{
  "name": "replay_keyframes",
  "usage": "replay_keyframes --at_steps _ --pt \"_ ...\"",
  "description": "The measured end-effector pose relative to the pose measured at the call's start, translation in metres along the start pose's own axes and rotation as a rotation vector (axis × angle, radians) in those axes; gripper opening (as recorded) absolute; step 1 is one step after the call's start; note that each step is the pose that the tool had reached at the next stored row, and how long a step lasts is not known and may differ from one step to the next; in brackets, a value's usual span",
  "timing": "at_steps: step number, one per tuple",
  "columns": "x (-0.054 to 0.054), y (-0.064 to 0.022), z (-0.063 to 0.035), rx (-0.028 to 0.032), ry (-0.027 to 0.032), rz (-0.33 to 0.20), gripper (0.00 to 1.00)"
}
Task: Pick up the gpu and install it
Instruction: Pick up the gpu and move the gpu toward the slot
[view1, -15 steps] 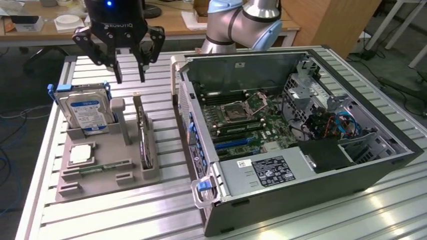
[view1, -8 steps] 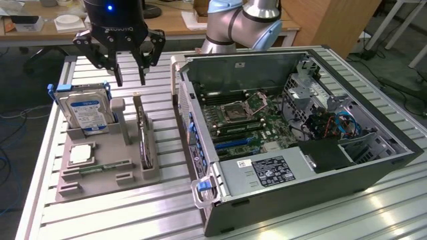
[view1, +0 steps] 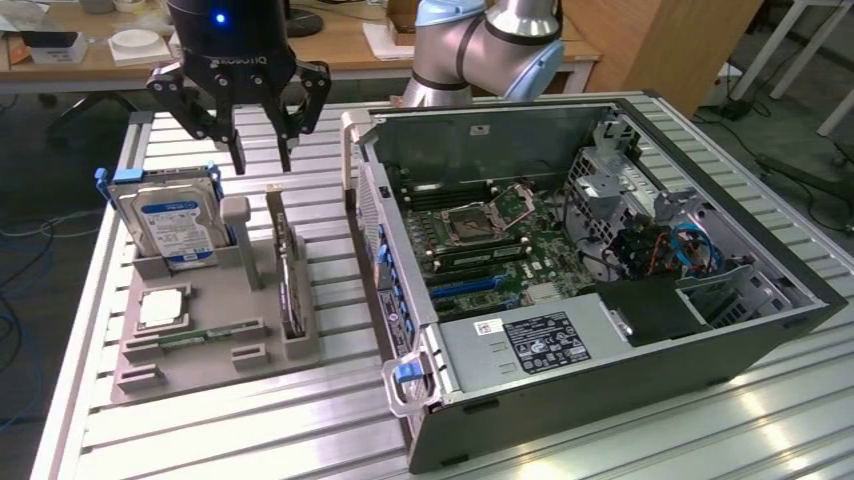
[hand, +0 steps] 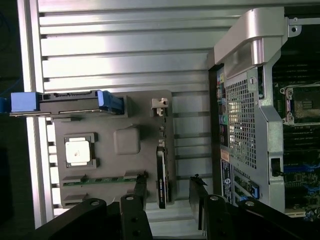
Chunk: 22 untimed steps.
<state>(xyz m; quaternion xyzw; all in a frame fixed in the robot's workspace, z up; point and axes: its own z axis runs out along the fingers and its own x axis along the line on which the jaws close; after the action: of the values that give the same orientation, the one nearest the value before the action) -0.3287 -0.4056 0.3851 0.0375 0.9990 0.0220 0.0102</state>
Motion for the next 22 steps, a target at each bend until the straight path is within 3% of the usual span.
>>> replay_keyframes --at_steps 22 --pt "0.0010 -0.0040 0.0090 0.0001 0.0026 0.000 0.47"
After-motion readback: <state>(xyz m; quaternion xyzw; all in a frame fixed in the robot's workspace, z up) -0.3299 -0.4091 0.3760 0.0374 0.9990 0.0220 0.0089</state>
